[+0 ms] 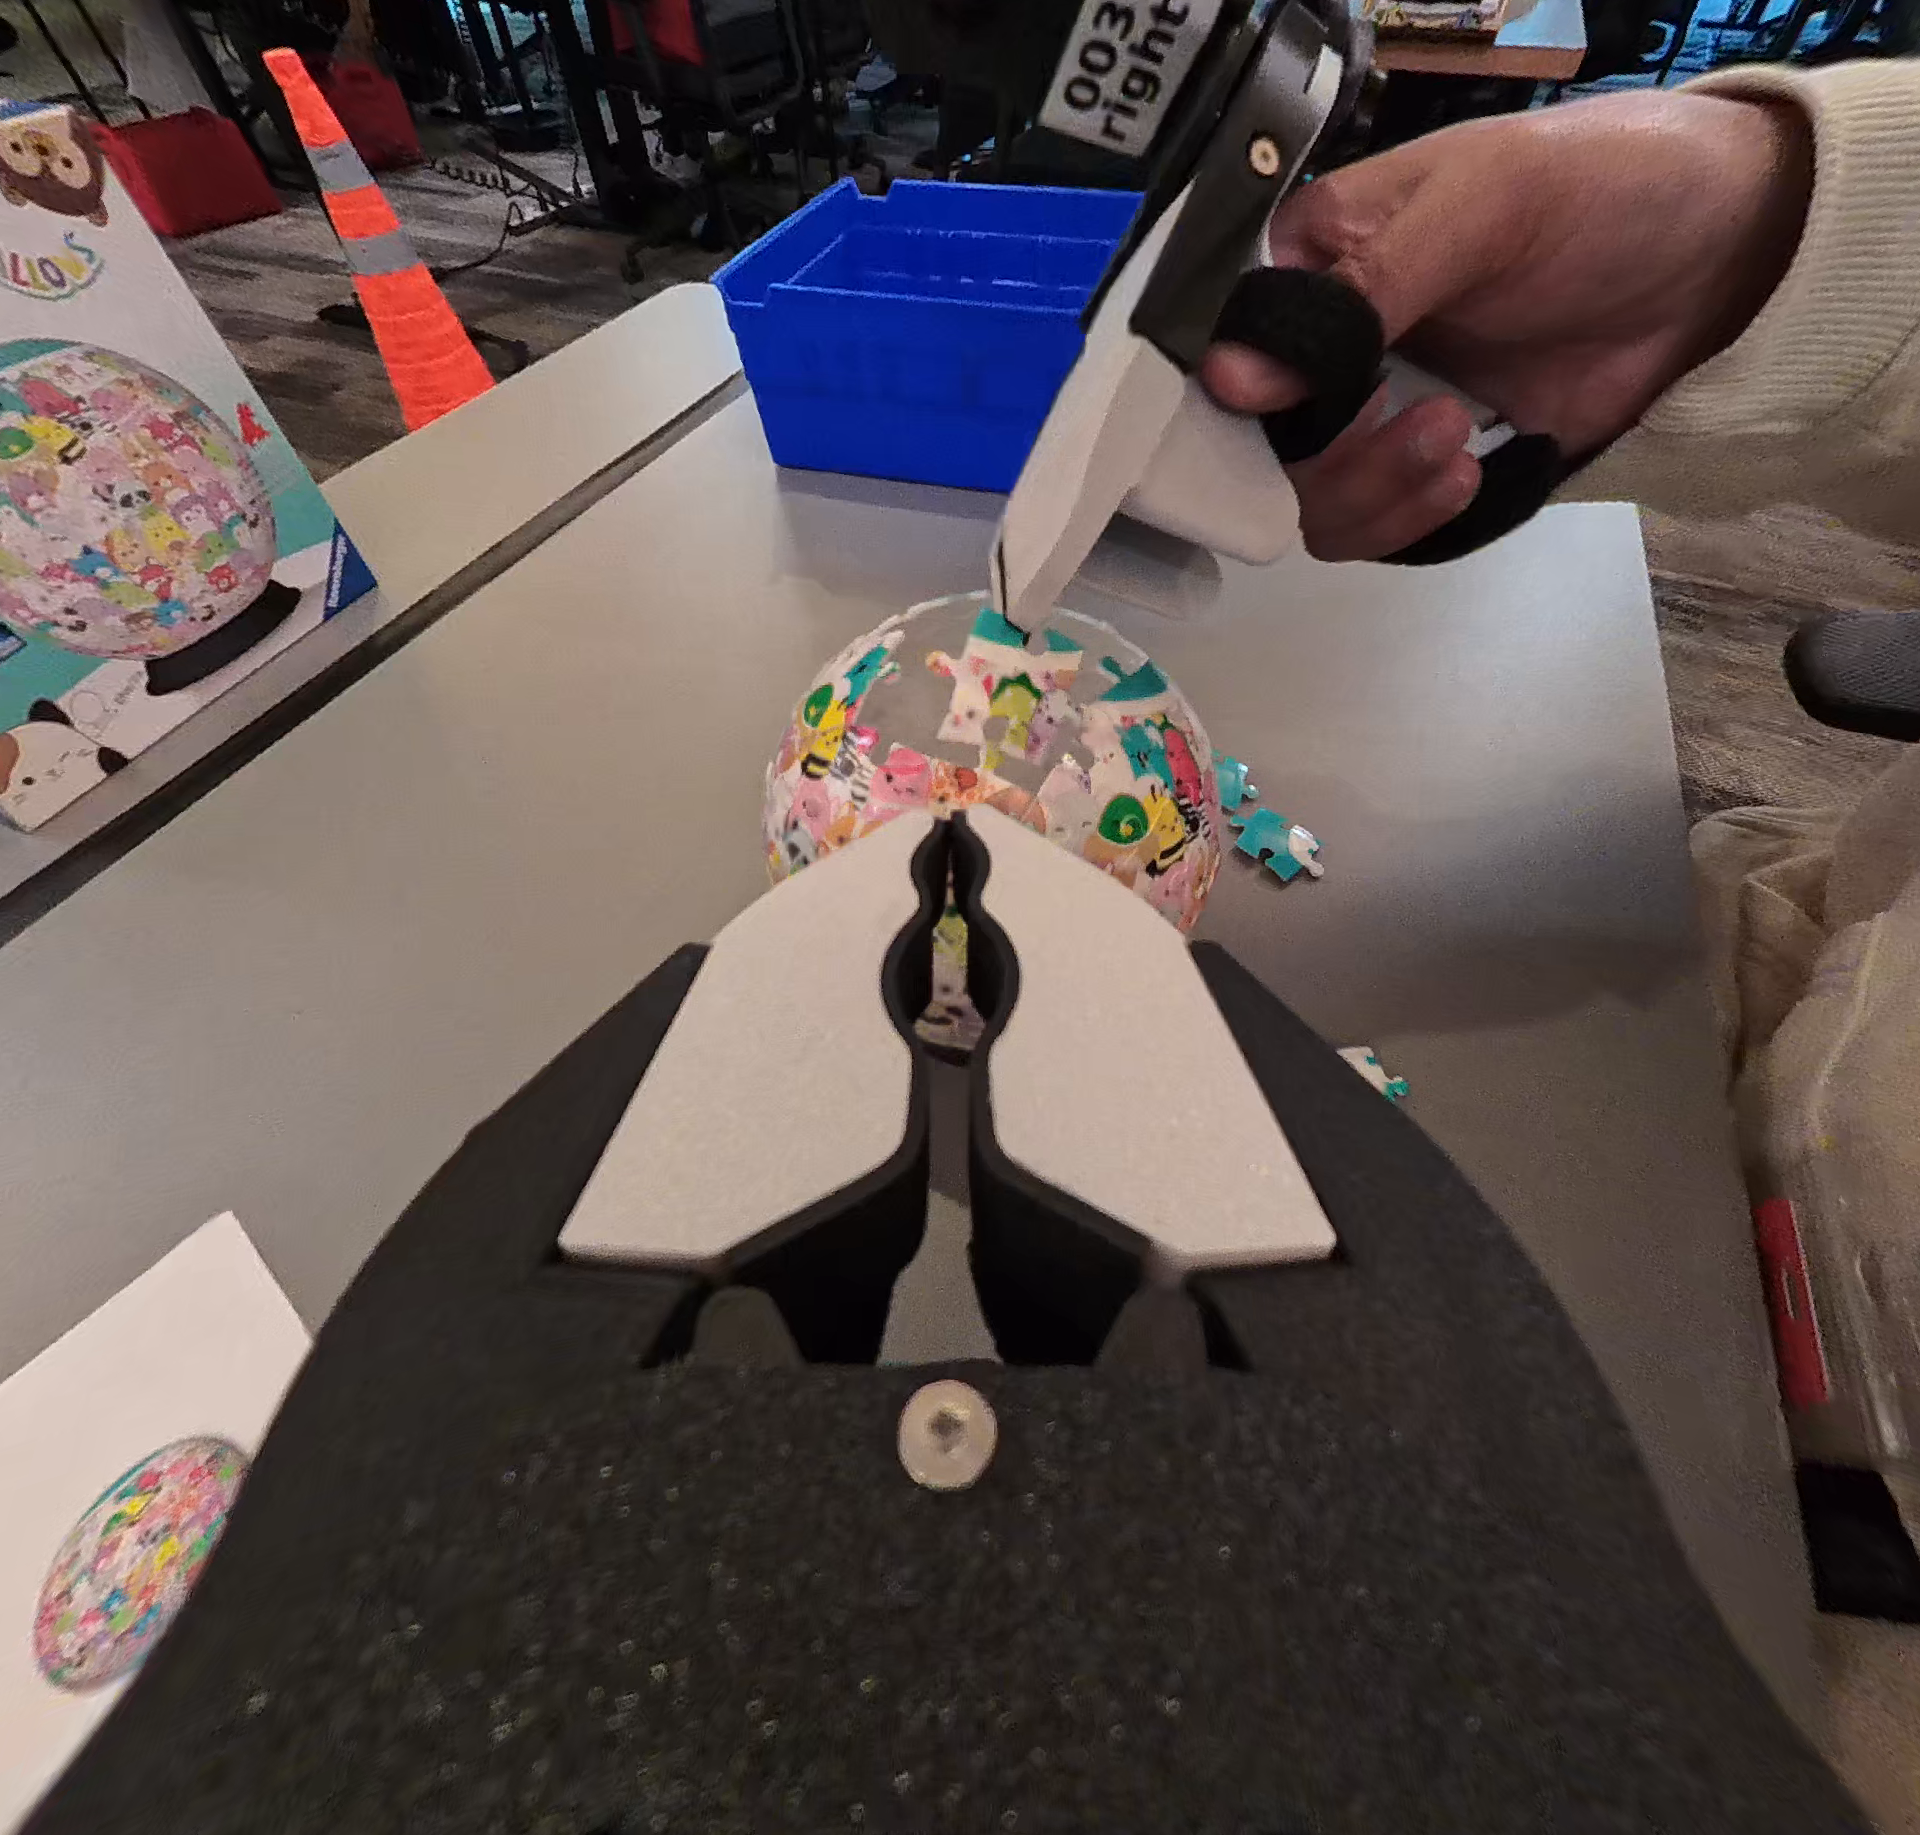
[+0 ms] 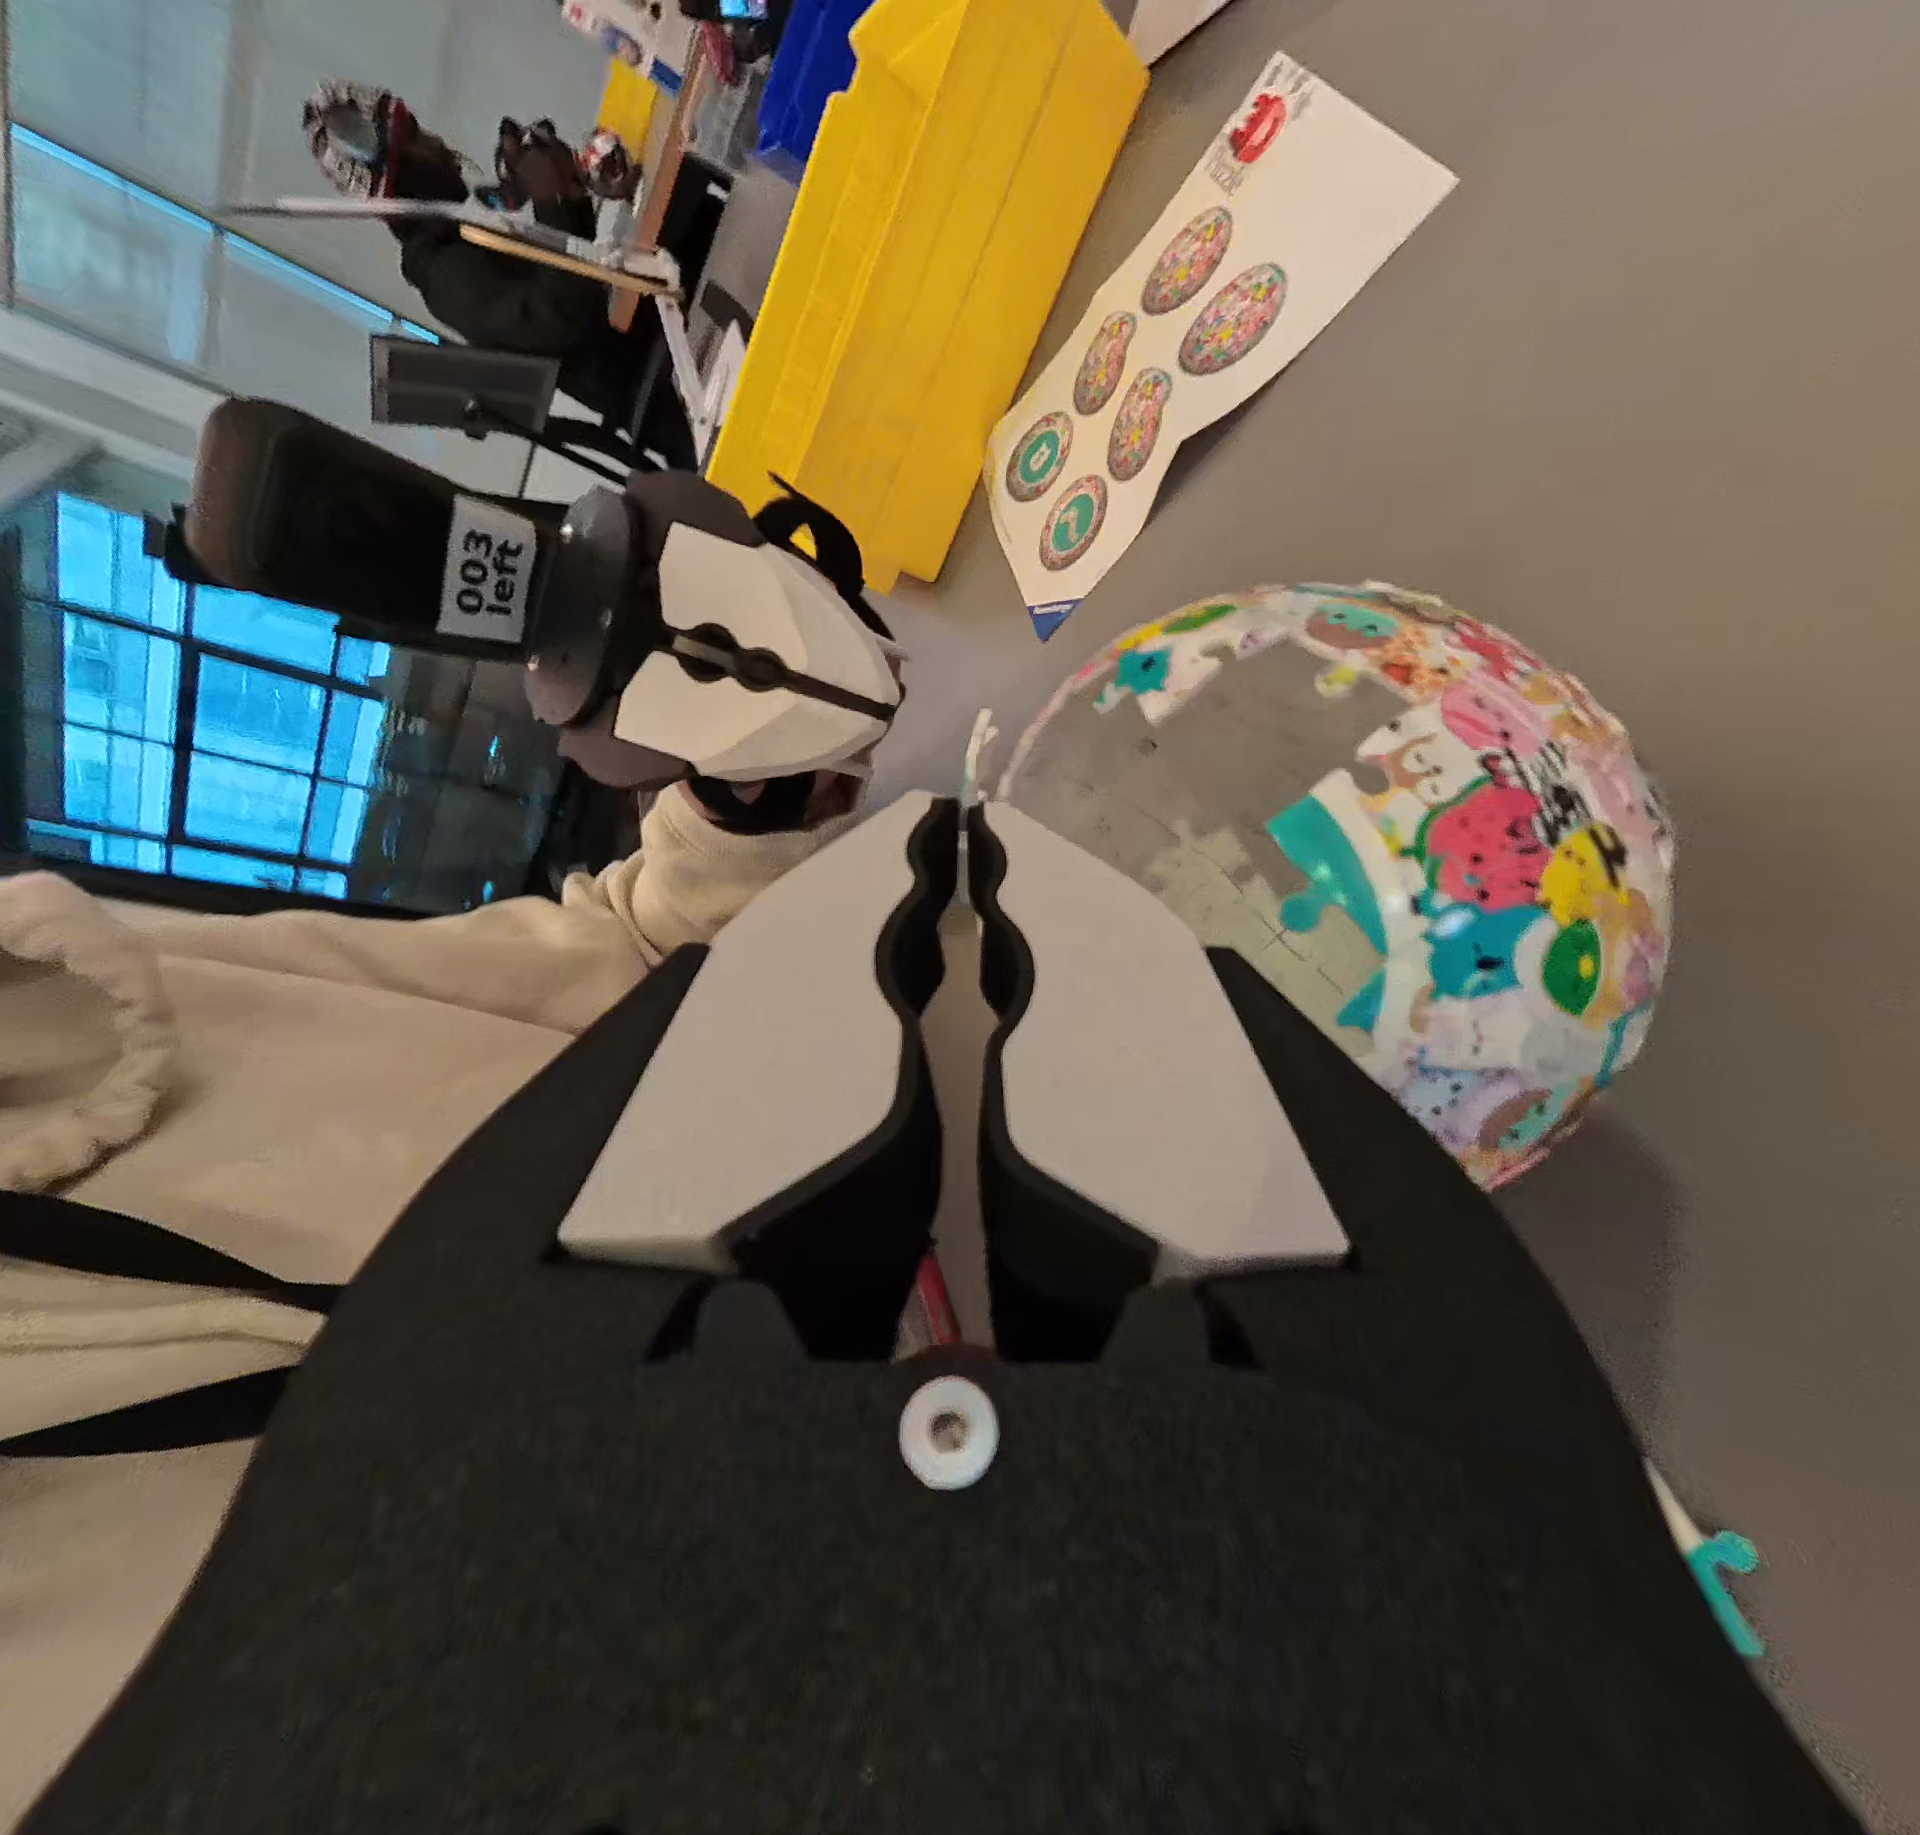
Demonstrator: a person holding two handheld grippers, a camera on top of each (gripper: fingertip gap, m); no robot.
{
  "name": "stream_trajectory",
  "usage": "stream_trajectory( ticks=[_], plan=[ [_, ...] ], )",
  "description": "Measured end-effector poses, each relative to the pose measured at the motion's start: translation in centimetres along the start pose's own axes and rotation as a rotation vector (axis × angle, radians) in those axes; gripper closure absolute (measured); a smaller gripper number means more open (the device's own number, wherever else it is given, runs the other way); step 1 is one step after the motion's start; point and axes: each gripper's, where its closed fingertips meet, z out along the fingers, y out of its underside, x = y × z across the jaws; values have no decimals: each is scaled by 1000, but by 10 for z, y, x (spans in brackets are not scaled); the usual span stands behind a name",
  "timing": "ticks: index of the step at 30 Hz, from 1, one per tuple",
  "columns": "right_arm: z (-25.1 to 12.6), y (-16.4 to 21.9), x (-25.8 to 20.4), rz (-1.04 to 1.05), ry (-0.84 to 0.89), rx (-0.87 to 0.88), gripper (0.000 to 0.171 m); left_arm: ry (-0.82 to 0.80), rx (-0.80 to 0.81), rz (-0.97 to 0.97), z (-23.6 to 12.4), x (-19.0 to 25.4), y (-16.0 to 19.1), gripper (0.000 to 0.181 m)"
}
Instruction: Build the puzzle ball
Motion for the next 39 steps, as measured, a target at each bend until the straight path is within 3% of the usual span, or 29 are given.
stream_trajectory(
  ticks=[9,39],
  plan=[
    [1,4,7,100,-25,57,169,11,6,4,19,3,3,181],
    [2,6,9,40,9,88,169,15,-46,66,30,20,-4,181]
  ],
)
